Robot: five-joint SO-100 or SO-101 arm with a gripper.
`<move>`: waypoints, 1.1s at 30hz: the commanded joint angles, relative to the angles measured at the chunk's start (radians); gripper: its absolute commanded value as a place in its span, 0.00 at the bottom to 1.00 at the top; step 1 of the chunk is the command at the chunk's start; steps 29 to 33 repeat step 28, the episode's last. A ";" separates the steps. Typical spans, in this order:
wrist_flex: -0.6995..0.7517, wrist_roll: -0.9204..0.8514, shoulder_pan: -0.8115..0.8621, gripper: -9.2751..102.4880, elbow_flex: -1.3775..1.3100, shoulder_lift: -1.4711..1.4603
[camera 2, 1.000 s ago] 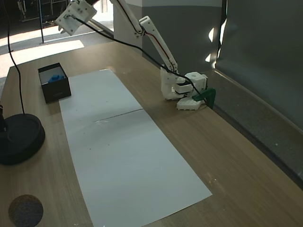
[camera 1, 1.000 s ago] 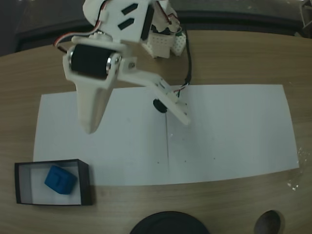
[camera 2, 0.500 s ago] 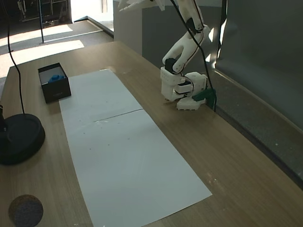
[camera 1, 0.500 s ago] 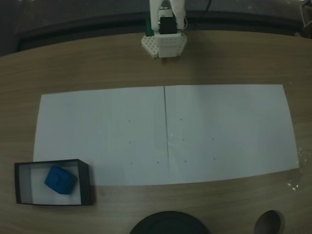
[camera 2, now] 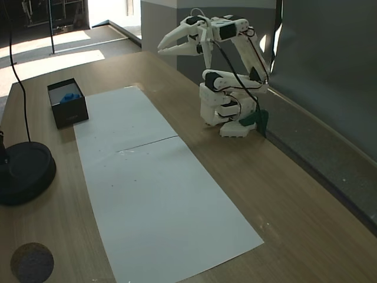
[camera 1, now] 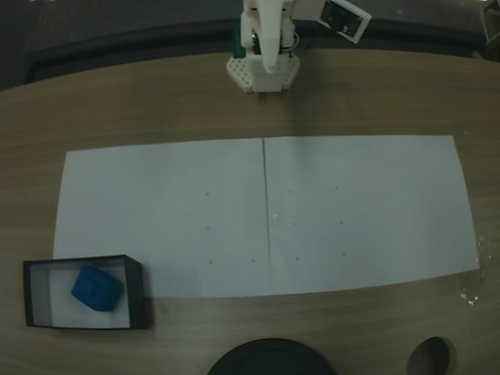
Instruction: Grab a blue square and put it in the box.
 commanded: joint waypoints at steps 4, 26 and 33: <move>-0.149 0.000 -0.003 0.08 0.225 0.017; 0.109 0.186 -0.057 0.08 0.588 0.028; 0.109 0.190 -0.051 0.08 0.588 0.028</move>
